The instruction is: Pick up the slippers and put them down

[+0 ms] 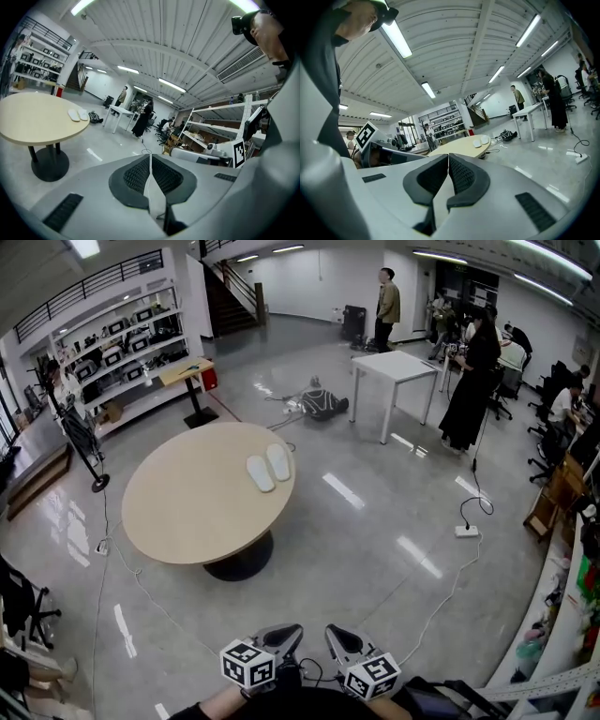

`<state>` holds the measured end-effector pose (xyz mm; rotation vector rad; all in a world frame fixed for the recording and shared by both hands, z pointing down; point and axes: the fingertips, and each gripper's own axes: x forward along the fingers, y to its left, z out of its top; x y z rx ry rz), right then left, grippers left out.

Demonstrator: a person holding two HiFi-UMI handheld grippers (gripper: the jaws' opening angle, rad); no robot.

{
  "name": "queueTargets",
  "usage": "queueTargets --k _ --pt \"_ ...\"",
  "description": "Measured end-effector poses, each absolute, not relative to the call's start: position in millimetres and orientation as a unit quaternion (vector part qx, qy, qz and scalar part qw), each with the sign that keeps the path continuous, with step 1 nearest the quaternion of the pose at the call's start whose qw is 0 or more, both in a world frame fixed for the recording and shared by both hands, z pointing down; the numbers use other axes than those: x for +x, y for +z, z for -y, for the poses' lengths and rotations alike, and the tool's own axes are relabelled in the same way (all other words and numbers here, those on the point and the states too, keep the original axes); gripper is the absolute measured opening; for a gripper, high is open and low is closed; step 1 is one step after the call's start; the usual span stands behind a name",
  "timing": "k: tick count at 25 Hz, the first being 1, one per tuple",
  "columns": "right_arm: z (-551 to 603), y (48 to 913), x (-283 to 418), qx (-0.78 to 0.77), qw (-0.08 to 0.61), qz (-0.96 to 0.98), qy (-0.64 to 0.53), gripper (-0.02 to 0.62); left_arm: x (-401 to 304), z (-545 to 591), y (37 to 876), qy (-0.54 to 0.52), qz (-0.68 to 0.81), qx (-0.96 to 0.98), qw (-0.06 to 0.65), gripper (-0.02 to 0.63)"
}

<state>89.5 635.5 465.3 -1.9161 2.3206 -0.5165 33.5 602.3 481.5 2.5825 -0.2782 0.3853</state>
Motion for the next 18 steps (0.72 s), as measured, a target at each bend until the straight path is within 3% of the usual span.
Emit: queueTargets --k 7,18 --pt "-531.0 478.3 110.3 -0.641 0.017 -0.744 -0.188 0.017 42.1 -490.4 492.9 0.112 0.105 0.942 0.3 0.029" --pt "-365.1 480.5 87.2 -0.634 -0.04 -0.745 -0.203 0.017 12.7 -326.0 502.9 0.064 0.122 0.926 0.352 0.029"
